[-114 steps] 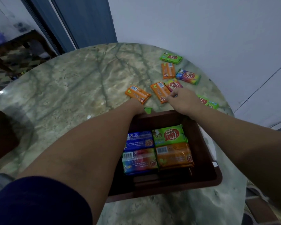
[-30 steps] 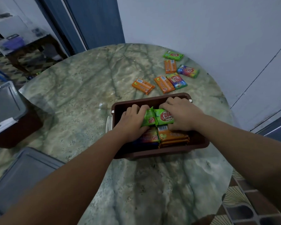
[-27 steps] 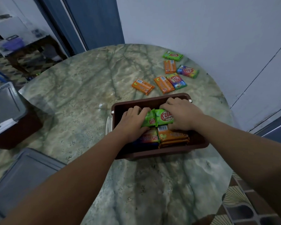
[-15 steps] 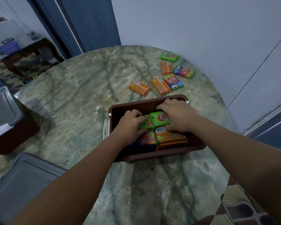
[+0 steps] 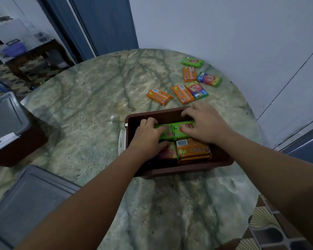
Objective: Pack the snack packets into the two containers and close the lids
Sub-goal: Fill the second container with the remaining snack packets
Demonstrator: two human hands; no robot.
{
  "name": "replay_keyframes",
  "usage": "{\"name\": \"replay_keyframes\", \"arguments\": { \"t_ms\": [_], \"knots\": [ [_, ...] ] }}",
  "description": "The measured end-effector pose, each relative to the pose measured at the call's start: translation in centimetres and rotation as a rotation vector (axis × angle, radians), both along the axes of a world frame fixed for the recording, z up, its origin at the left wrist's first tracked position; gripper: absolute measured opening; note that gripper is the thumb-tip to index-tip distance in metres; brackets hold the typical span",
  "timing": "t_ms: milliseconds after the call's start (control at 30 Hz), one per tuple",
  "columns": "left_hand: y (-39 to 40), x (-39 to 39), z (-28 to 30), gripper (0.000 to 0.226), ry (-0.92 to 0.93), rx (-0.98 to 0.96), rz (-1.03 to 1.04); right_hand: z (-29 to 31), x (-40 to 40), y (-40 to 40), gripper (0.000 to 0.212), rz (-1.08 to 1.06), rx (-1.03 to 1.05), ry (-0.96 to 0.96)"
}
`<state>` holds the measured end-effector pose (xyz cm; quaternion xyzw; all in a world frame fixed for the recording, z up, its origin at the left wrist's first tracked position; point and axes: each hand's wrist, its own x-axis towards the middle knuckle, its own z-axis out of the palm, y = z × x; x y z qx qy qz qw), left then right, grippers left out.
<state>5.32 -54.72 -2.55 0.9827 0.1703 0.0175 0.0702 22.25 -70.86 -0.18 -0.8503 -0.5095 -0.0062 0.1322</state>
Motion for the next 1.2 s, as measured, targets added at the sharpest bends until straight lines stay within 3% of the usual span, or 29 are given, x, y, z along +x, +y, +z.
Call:
{"name": "replay_keyframes", "arguments": {
  "t_ms": [100,200,333,433,733,1200],
  "knots": [
    [1.0,-0.7,1.4,0.055,-0.197,0.119,0.125,-0.2,0.3,-0.2,0.054,-0.294,0.169,-0.063],
    [2.8,-1.0,2.2,0.054,-0.239,0.220,0.308,-0.6,0.8,0.2,0.058,-0.453,0.075,0.122],
    [4.3,-1.2,1.8,0.059,-0.046,0.087,0.422,-0.6,1.4,0.8,0.044,-0.406,-0.050,0.214],
    [4.8,-1.0,1.1,0.041,-0.030,-0.157,0.456,-0.5,1.6,1.1,0.048,-0.416,-0.053,0.220],
    [6.0,-0.4,0.9,0.018,-0.054,-0.171,0.461,-0.6,3.3,3.1,0.060,-0.361,-0.122,0.203],
    [9.8,1.7,0.5,0.015,-0.067,-0.149,0.511,-0.1,5.7,7.5,0.060,-0.282,-0.087,0.177]
  ]
}}
